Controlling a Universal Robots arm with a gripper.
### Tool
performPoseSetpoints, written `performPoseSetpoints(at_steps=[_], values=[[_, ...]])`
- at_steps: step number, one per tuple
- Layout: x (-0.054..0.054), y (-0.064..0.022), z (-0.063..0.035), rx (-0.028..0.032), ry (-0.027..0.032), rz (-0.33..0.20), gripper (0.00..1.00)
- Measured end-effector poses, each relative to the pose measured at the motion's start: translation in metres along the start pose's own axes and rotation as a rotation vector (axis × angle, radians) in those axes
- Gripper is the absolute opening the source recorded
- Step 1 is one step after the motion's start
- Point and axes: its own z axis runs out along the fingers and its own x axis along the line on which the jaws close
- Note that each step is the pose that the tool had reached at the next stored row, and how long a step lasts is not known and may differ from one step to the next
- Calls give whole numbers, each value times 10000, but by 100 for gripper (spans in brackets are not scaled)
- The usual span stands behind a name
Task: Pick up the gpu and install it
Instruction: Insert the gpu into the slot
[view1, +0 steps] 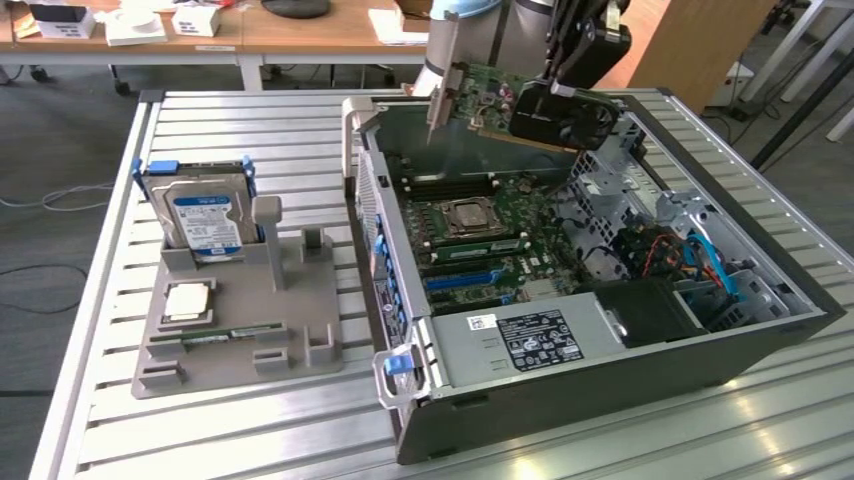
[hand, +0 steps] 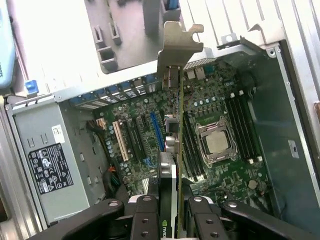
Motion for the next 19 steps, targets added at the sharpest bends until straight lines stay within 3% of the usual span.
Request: performPoseSetpoints(at_steps=[4,8,10,13,16,19], values=[[0,-1,5,-4,38,-695,27],[0,-1,8,-1,42,-786,27],[0,0,9,81,23,-804,27],[1,4,10,314,-38,-842,27],[1,4,15,404,-59,-914,27],[2,4,19,453,-58,-1212,27]])
